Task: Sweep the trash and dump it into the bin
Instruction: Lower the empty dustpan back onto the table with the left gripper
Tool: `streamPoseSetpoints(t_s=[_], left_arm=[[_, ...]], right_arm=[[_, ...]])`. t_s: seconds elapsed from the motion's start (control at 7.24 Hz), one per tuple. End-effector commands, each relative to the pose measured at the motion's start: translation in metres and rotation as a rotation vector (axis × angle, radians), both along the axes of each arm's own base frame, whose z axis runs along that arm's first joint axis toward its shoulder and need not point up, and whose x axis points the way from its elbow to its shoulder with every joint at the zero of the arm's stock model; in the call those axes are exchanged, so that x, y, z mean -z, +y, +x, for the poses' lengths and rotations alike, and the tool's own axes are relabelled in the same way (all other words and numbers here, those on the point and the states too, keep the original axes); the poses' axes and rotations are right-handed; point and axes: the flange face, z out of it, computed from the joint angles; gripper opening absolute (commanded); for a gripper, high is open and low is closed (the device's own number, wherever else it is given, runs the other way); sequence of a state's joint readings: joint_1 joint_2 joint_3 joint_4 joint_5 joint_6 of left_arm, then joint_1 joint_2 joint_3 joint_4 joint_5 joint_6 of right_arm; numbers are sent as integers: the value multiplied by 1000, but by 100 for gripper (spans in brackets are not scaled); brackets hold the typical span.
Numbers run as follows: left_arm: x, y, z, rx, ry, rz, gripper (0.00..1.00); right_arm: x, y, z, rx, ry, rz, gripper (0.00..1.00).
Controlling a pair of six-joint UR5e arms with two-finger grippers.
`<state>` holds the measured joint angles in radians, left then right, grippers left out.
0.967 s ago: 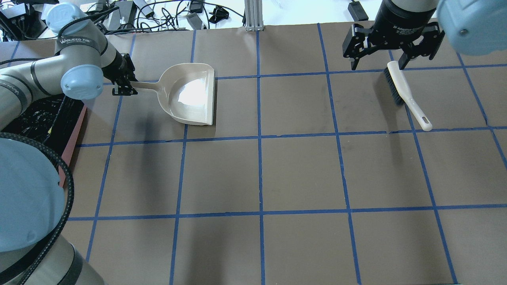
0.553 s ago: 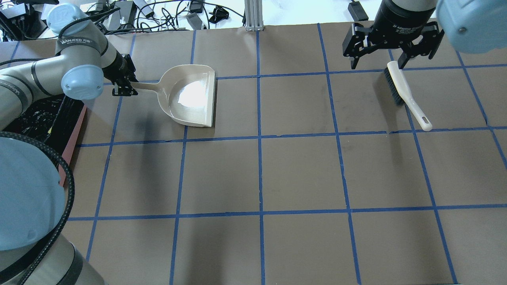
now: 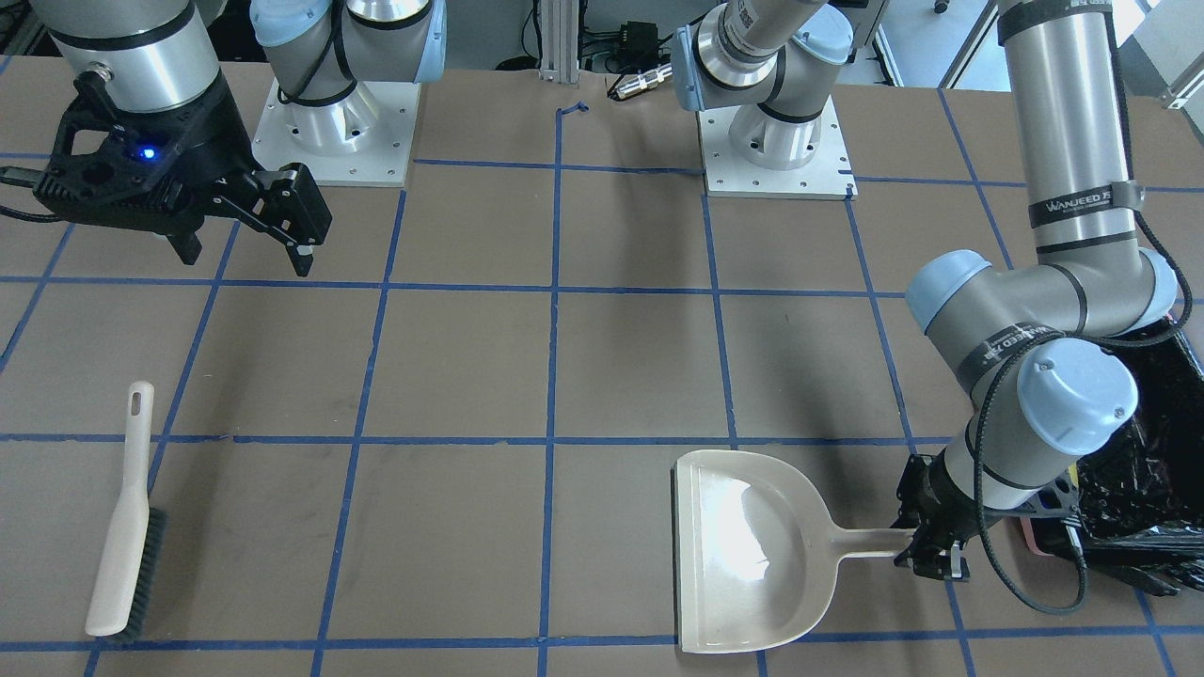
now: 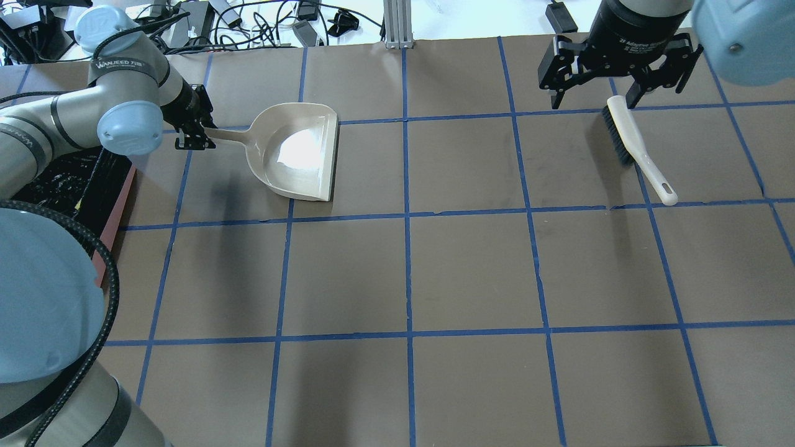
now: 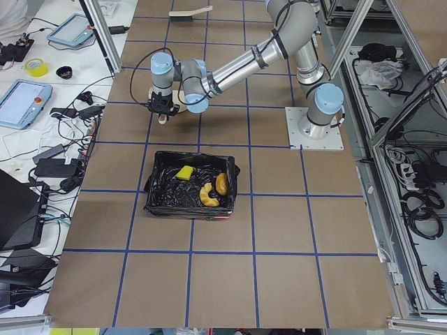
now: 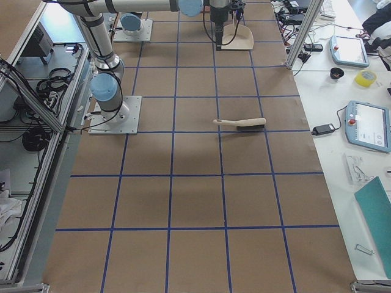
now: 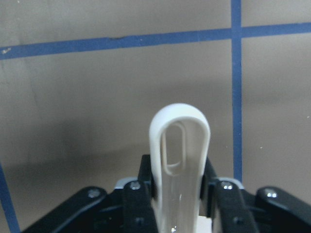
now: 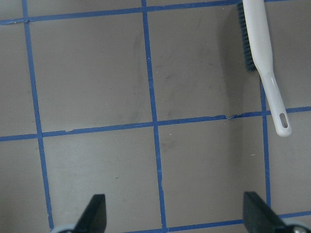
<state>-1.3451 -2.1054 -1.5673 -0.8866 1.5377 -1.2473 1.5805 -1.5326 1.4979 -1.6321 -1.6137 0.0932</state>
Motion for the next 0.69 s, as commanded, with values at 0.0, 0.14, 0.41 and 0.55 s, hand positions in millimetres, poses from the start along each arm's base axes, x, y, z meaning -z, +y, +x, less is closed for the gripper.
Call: streamPoseSetpoints(t_s=[0.0,0.14,0.41,0.55], left_arm=[[0,0,1,-4,0,0,0],[0,0,2,-16,-3,1,0],[0,0,8,-25,-6,2,0],[0,0,9,-26,-1,2,0]], right_arm=[[-2,1,0,-1,1,-8,100],[-2,0,-1,1,3,-7,100],[-2,0,-1,3,1,-8,100],[-8,1,-2,4,0,-19,100]])
